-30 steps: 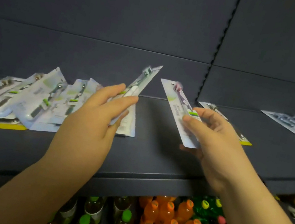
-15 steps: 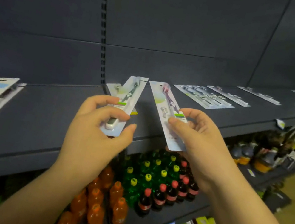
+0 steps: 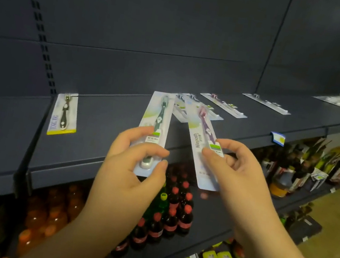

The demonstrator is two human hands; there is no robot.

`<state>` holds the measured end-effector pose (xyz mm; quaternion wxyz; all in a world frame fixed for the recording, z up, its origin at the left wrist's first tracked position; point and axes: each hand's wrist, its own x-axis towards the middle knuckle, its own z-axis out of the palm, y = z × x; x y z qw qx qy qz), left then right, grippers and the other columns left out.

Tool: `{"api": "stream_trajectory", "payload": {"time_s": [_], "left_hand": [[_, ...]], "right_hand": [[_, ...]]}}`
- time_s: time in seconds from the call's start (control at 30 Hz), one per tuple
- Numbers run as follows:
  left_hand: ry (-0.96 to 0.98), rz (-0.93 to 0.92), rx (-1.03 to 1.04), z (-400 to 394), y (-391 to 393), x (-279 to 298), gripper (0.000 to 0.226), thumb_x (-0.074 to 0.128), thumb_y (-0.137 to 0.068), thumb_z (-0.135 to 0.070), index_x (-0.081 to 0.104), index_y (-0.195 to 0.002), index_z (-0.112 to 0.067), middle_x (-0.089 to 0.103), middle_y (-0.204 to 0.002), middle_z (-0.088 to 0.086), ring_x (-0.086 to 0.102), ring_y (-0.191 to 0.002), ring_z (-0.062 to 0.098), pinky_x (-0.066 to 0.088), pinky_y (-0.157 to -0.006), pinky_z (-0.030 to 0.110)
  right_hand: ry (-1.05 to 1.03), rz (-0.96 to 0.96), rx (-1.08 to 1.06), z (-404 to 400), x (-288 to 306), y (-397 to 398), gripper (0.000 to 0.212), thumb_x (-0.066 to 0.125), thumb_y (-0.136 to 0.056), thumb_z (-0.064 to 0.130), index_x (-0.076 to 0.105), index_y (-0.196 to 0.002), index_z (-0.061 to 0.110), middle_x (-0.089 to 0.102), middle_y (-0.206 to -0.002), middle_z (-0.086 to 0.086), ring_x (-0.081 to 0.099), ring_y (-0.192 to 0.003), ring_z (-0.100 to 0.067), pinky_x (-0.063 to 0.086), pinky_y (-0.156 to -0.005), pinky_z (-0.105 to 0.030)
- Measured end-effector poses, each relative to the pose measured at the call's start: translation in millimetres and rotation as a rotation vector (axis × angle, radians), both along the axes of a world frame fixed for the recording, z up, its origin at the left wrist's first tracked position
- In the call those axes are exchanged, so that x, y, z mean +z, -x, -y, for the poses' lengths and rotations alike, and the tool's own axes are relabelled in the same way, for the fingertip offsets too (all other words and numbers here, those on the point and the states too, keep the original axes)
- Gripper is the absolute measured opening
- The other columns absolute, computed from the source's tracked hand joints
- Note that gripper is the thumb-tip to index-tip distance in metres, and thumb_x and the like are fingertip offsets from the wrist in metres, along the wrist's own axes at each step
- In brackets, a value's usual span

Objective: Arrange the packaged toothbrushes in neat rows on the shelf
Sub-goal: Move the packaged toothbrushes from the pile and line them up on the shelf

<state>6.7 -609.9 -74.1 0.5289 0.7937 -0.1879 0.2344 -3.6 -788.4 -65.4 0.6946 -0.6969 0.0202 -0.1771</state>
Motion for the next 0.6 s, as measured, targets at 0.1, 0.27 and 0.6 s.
{"api": "stream_trajectory", "payload": {"time_s": [0.1,0.27,0.6], "left_hand": [[-0.008,0.005,-0.011,20.2,-14.2,-3.1,0.017,0.069,-0.081,-0.020,0.070,-0.081,-0.037,0.050,-0.123,-0.026,0.045,-0.119,-0.008,0.034,-0.086,-0.001],[0.005,0.093,-0.003,60.6,-48.7,-4.9,0.018,0.072,-0.080,-0.020,0.069,-0.083,-0.038,0.052,-0.124,-0.022,0.045,-0.119,-0.011,0.030,-0.090,-0.001],[-0.009,0.120,-0.090,145.2,-138.9,5.8,0.016,0.077,-0.078,-0.030,0.070,-0.088,-0.041,0.049,-0.126,-0.028,0.042,-0.120,-0.013,0.027,-0.088,-0.004]], "right_hand": [[0.058,0.008,-0.038,23.5,-7.0,-18.5,0.019,0.068,-0.091,0.029,0.057,-0.108,0.027,0.069,-0.068,-0.001,0.060,-0.053,-0.014,0.044,-0.045,-0.028],[0.124,-0.022,-0.040,60.2,-11.1,-57.5,0.020,0.068,-0.090,0.032,0.056,-0.106,0.029,0.067,-0.074,-0.019,0.054,-0.052,-0.021,0.036,-0.041,-0.025],[0.220,-0.041,-0.052,152.4,6.1,-148.0,0.024,0.070,-0.083,0.042,0.057,-0.100,0.030,0.065,-0.082,-0.027,0.050,-0.051,-0.030,0.038,-0.043,-0.027]]}}
